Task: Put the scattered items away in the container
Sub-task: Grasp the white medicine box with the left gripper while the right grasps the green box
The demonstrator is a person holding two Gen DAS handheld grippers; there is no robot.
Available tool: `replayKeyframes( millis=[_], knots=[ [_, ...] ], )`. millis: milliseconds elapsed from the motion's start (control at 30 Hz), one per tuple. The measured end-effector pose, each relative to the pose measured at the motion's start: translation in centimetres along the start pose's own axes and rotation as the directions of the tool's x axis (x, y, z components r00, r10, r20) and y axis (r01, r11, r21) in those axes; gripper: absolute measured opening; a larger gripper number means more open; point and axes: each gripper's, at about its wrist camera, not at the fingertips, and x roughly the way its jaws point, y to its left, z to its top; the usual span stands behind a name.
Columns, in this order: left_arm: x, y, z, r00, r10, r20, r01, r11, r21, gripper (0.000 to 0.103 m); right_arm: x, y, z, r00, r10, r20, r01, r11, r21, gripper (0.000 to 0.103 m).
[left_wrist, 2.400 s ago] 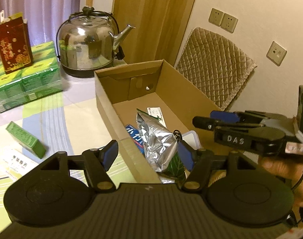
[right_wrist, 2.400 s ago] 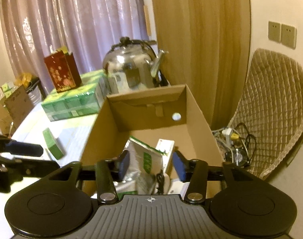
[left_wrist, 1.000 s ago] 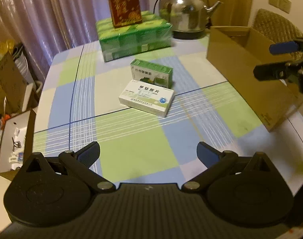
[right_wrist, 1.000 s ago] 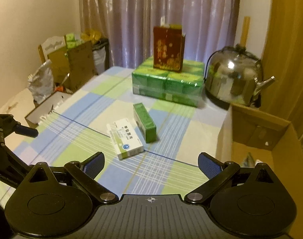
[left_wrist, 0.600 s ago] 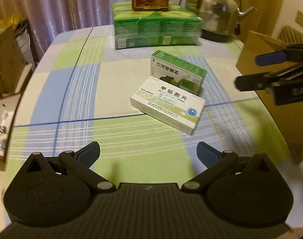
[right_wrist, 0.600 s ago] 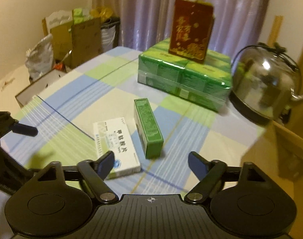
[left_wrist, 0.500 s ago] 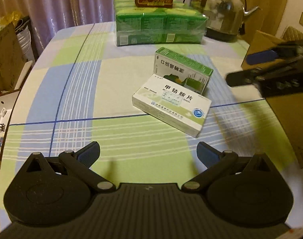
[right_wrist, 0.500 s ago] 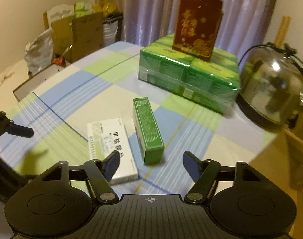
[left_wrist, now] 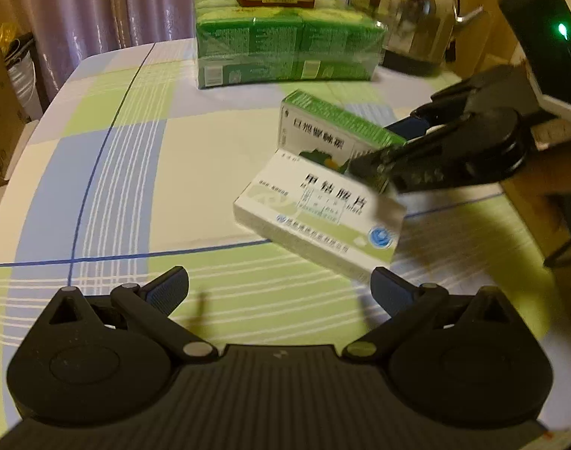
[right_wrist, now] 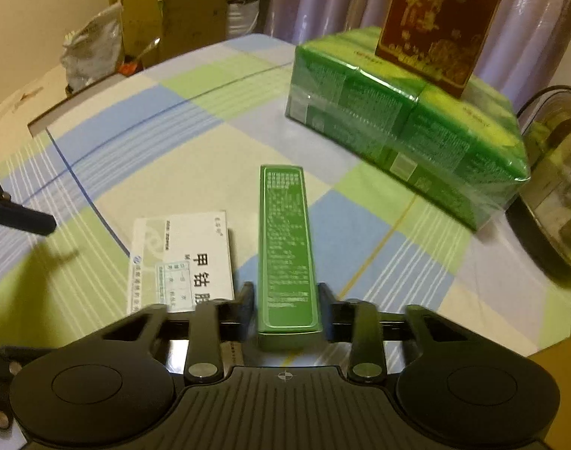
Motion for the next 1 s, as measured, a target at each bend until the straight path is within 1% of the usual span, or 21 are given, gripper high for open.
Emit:
replayKeyframes(
  millis=[133, 200, 267, 333, 433, 500, 633, 733, 800, 867, 933, 1000],
  knots=[
    [-0.1, 1.0, 0.0, 1.0, 0.025, -0.01, -0.025, 0.999, -0.022, 0.101, -0.8, 0.5, -1.0, 1.0, 0.017, -0.021, -0.017, 0.999, 0.032, 0.027],
    [-0.4, 1.5, -0.1, 1.0, 0.017, -0.009, -0.018, 0.999, -0.051, 0.101, -1.6, 1.0, -1.8, 0.999, 0.044, -0.03, -0.042, 0.997, 0.069, 0.028],
    [-0.6, 1.9, -0.1, 1.0, 0.01, -0.011, -0.011, 0.998, -0.063, 0.101, -2.6, 1.6, -3.2, 0.997, 0.065, -0.043, -0.058, 0.99, 0.132, 0.027],
    [-0.9, 1.9, -0.2, 1.0, 0.009, -0.014, -0.01, 0.998, -0.057, 0.101, -3.7, 2.3, -4.5, 0.995, 0.092, -0.039, -0.082, 0.977, 0.198, 0.027],
    [-1.5, 1.7, -0.6, 1.0, -0.001, -0.012, 0.0, 0.999, -0.047, 0.101, -5.3, 3.3, -6.5, 0.982, 0.189, -0.013, -0.178, 0.944, 0.279, 0.027],
    [-1.7, 1.6, -0.8, 1.0, -0.014, -0.009, 0.013, 0.999, -0.049, 0.101, -6.2, 3.5, -7.6, 0.977, 0.213, 0.002, -0.203, 0.926, 0.318, 0.027],
    [-1.4, 1.1, -0.9, 0.999, -0.029, -0.014, 0.028, 0.996, -0.089, 0.101, -7.7, 3.1, -9.5, 0.995, 0.098, 0.018, -0.097, 0.911, 0.4, 0.027],
    [-0.3, 0.8, -0.5, 0.999, -0.035, -0.028, 0.031, 0.988, -0.15, 0.101, -8.5, 2.9, -10.4, 0.998, 0.055, 0.034, -0.064, 0.898, 0.436, 0.027],
    [0.5, 0.6, -0.1, 0.999, -0.022, -0.031, 0.016, 0.984, -0.179, 0.101, -8.7, 3.0, -10.6, 0.999, 0.012, 0.038, -0.026, 0.909, 0.417, 0.027],
    [1.1, 0.5, 0.2, 0.999, 0.007, -0.032, -0.014, 0.978, -0.206, 0.099, -8.8, 3.5, -10.8, 0.999, -0.032, 0.039, 0.015, 0.93, 0.366, 0.027],
    [1.5, 0.5, 0.4, 0.999, 0.034, -0.034, -0.041, 0.973, -0.227, 0.093, -8.7, 4.1, -10.9, 0.997, -0.056, 0.043, 0.039, 0.945, 0.324, 0.027],
    [2.1, 0.5, 0.4, 0.999, 0.027, -0.042, -0.037, 0.968, -0.25, 0.092, -8.5, 4.5, -11.0, 0.996, -0.073, 0.045, 0.057, 0.955, 0.29, 0.028]
  ],
)
